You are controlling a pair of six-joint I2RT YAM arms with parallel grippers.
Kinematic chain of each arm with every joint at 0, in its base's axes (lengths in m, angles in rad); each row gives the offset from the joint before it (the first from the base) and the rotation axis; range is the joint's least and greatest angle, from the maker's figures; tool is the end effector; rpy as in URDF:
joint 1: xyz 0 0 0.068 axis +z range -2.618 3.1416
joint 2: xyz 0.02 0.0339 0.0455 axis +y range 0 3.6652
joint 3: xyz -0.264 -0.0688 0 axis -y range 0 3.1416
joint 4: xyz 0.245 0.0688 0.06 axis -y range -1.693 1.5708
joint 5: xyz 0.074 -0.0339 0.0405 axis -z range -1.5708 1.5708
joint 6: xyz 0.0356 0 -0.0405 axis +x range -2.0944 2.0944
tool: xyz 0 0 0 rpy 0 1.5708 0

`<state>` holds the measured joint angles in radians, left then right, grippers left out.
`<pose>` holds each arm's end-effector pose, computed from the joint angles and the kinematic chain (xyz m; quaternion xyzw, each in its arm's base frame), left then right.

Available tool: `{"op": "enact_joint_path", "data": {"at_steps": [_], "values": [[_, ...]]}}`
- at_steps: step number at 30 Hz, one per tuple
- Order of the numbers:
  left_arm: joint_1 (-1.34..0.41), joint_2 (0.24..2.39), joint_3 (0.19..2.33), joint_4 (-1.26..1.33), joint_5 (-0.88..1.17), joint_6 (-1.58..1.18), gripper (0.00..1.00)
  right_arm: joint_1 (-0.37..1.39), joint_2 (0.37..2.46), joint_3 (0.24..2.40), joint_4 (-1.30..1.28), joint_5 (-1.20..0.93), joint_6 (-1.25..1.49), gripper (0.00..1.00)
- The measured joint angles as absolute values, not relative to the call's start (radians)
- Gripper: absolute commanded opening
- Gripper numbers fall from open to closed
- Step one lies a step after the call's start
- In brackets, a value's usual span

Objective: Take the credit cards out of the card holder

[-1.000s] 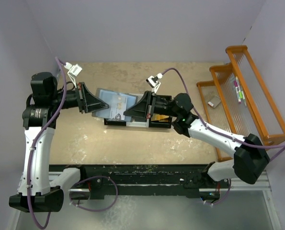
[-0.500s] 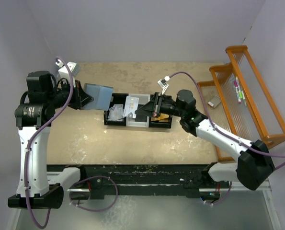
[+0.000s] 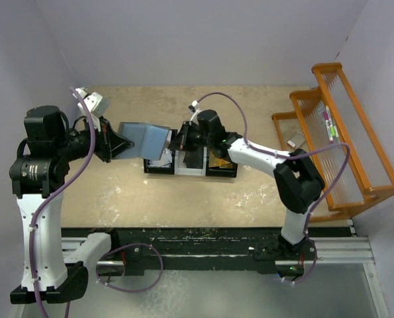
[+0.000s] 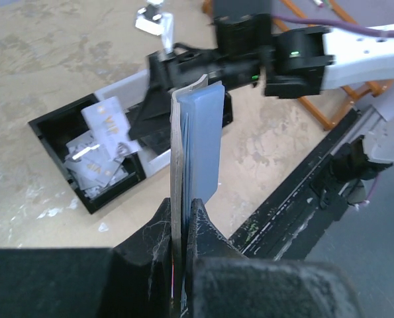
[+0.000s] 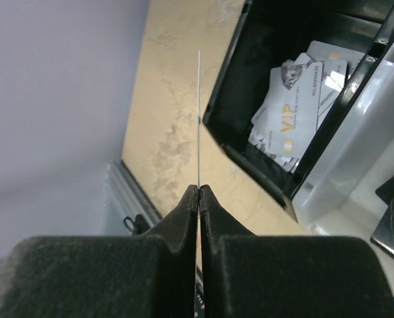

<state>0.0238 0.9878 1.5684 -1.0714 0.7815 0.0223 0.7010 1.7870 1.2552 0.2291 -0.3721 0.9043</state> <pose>0.1347 -0.0219 0.4717 0.1952 0.7932 -0.3156 0.4828 0.3130 0.2811 0.2669 -0.0287 0.7988 0.5223 0.2973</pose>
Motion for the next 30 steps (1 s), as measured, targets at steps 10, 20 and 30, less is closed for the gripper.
{"op": "enact_joint_path", "data": {"at_steps": [10,20,30], "values": [[0.024,0.978,1.569,-1.072,0.974,-0.018,0.00,0.770,2.037,1.444,0.097,-0.241,0.864,0.00],[0.024,0.986,1.586,-1.072,1.071,-0.064,0.00,0.787,2.156,1.609,-0.015,-0.200,0.833,0.34],[0.024,0.987,1.606,-1.062,1.132,-0.096,0.00,0.801,2.045,1.587,-0.073,-0.164,0.805,0.63]]}}
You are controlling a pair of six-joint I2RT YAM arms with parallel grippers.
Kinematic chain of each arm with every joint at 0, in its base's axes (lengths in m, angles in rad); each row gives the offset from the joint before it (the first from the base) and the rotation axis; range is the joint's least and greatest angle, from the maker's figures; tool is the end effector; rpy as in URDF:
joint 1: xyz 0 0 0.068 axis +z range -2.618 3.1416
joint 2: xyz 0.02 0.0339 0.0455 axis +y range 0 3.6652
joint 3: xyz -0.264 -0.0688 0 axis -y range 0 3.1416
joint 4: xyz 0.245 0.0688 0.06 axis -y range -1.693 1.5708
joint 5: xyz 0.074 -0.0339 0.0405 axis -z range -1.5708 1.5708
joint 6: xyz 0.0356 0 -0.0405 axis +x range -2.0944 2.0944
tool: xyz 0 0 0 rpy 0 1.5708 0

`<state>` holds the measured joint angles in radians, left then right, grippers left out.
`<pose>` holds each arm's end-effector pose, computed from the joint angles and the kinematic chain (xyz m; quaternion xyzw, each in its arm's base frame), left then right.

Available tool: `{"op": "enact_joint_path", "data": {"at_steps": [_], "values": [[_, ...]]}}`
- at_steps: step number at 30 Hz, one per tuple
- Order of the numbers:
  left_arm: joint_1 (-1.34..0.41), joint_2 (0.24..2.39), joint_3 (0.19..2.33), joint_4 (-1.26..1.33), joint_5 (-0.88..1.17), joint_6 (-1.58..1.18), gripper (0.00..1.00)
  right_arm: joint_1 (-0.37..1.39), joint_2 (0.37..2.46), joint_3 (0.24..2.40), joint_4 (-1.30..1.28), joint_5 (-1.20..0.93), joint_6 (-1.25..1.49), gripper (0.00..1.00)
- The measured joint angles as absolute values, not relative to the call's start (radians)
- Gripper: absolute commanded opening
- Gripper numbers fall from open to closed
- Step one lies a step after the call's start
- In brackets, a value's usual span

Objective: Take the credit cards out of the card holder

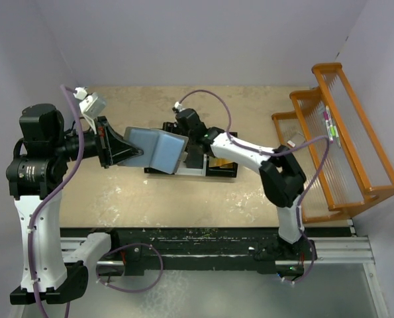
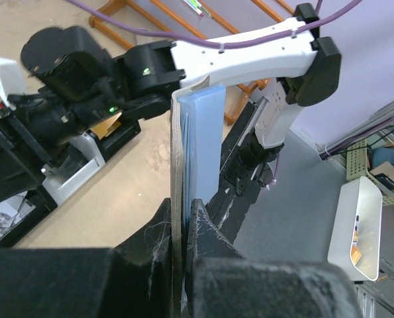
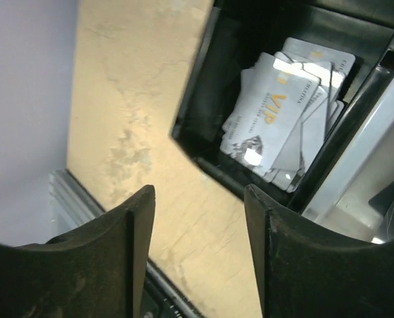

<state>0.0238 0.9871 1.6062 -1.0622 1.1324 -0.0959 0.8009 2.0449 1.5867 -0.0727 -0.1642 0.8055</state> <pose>0.1205 -0.0294 0.4866 0.2435 0.7292 -0.4694 0.4344 0.3306 0.3493 0.2386 -0.0388 0.8650 0.4057 0.2926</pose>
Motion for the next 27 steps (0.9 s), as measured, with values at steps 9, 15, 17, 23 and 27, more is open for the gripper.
{"op": "enact_joint_path", "data": {"at_steps": [9,15,17,23,27], "values": [[0.024,0.994,1.608,-1.001,1.200,-0.175,0.00,0.767,1.545,1.357,0.002,-0.234,0.801,1.00],[0.024,0.999,1.578,-0.936,1.272,-0.246,0.00,0.554,1.228,1.199,0.188,-0.402,0.858,1.00],[0.024,0.999,1.558,-0.927,1.295,-0.260,0.00,0.545,1.213,1.200,0.263,-0.461,0.882,1.00],[0.024,1.010,1.534,-0.928,1.325,-0.274,0.00,0.614,1.264,1.206,0.474,-0.599,0.979,1.00],[0.024,1.010,1.533,-0.929,1.332,-0.273,0.00,0.719,1.314,1.251,0.458,-0.620,0.961,1.00]]}}
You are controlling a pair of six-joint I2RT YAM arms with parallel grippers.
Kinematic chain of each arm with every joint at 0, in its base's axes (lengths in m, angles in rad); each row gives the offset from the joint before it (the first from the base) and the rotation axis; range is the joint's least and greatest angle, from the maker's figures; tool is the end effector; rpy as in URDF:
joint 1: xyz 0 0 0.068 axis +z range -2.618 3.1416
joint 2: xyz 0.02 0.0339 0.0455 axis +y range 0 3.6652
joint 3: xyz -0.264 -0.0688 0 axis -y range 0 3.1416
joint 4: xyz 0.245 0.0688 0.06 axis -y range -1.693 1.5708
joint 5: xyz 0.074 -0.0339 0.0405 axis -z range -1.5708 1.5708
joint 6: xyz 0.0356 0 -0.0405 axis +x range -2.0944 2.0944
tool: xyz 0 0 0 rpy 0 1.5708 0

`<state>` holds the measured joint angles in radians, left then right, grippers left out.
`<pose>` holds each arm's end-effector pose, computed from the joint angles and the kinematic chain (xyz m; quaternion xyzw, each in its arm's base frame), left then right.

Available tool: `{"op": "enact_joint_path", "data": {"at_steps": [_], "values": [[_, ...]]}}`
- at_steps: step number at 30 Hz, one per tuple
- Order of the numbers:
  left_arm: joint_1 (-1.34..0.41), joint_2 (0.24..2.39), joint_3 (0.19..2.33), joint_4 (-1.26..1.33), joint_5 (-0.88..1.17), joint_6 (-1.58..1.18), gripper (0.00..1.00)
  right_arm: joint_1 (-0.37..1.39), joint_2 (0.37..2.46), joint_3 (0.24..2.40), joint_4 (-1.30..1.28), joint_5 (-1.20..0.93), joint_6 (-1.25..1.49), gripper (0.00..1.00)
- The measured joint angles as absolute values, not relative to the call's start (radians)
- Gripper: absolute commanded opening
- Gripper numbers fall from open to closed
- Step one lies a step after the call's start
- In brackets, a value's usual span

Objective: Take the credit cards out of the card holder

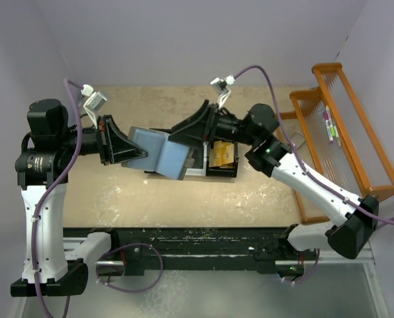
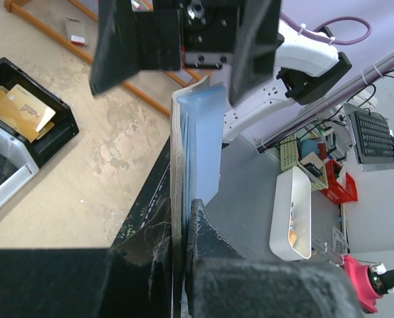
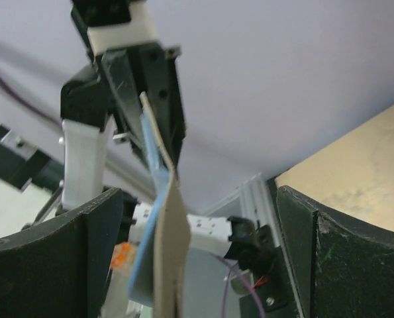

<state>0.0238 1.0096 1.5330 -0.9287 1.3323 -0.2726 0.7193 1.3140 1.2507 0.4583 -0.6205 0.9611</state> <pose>0.1382 -0.0313 0.4789 0.2394 0.6995 -0.5657 0.3653 0.2093 0.2108 0.4528 -0.1885 0.5549 0.7031 0.4027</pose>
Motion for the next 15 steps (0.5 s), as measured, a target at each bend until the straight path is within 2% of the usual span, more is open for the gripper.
{"op": "enact_joint_path", "data": {"at_steps": [5,12,15], "values": [[0.024,1.012,1.533,-0.962,1.315,-0.237,0.00,0.787,1.325,1.253,0.459,-0.651,0.949,0.99],[0.024,1.023,1.533,-1.024,1.266,-0.168,0.00,0.811,1.344,1.254,0.438,-0.674,0.888,0.73],[0.024,1.024,1.533,-1.033,1.261,-0.160,0.00,0.823,1.364,1.254,0.408,-0.677,0.867,0.67]]}}
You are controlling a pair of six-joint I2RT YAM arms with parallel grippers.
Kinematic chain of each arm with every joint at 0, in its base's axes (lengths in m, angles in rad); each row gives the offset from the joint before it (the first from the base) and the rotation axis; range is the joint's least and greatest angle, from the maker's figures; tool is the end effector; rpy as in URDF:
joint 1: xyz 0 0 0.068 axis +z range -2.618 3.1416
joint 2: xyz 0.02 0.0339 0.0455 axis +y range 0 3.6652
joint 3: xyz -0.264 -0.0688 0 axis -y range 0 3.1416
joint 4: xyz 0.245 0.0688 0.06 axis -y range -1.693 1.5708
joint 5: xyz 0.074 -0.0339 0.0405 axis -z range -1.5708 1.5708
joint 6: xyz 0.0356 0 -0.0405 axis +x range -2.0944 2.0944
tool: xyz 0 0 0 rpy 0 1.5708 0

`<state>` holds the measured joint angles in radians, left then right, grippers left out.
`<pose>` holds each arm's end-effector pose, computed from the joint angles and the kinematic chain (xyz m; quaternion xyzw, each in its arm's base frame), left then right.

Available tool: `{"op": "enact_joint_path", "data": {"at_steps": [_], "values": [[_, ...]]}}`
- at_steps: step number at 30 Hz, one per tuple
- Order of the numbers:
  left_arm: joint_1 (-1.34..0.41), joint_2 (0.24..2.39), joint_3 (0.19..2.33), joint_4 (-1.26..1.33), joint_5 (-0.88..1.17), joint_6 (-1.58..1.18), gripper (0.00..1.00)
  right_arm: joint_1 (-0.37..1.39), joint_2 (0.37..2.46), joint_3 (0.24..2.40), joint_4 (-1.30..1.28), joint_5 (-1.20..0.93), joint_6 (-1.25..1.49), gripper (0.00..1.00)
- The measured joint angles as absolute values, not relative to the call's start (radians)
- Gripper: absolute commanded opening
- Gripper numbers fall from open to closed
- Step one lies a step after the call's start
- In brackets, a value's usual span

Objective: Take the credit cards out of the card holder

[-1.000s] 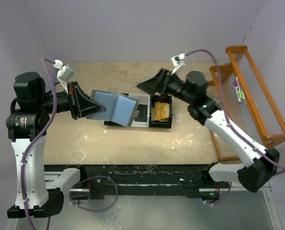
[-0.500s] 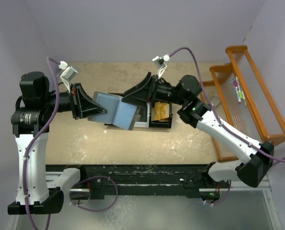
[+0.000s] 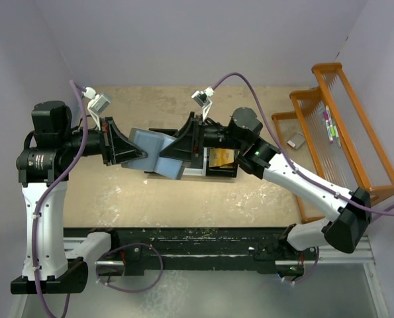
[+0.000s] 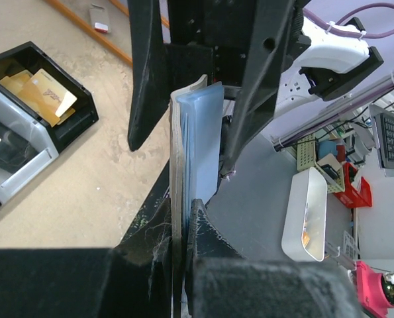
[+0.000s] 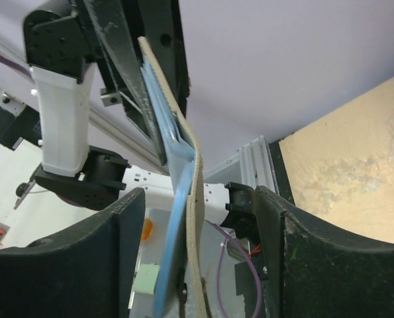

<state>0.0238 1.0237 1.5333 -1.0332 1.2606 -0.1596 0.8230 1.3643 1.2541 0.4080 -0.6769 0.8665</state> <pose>0.1415 -0.0305 0.4684 0.2294 0.7237 -0.5367 0.3684 0.1967 0.2448 0.4344 -0.2548 0.5663 0.6983 0.3560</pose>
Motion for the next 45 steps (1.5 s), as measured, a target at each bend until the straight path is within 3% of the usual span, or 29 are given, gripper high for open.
{"op": "enact_joint_path", "data": {"at_steps": [3,7,11,14,18,24,33,39,45], "values": [[0.024,1.024,1.533,-1.037,1.259,-0.152,0.00,0.831,1.384,1.254,0.392,-0.678,0.859,0.55],[0.024,1.024,1.533,-1.038,1.259,-0.146,0.01,0.830,1.398,1.259,0.392,-0.682,0.855,0.26],[0.024,1.026,1.533,-1.037,1.261,-0.149,0.25,0.832,1.399,1.264,0.395,-0.695,0.849,0.00],[0.024,1.029,1.533,-1.034,1.297,-0.157,0.42,0.833,1.396,1.257,0.408,-0.703,0.859,0.00],[0.024,1.026,1.534,-1.034,1.350,-0.163,0.48,0.833,1.392,1.229,0.413,-0.715,0.867,0.00],[0.024,1.026,1.561,-1.086,1.351,-0.101,0.41,0.833,1.387,1.219,0.409,-0.726,0.871,0.00],[0.024,1.048,1.587,-1.204,1.337,0.024,0.40,0.831,1.338,1.219,0.394,-0.726,0.867,0.00],[0.024,1.050,1.599,-1.257,1.354,0.072,0.30,0.830,1.337,1.219,0.385,-0.728,0.864,0.00],[0.024,1.055,1.604,-1.283,1.354,0.095,0.33,0.828,1.337,1.219,0.360,-0.729,0.852,0.00]]}}
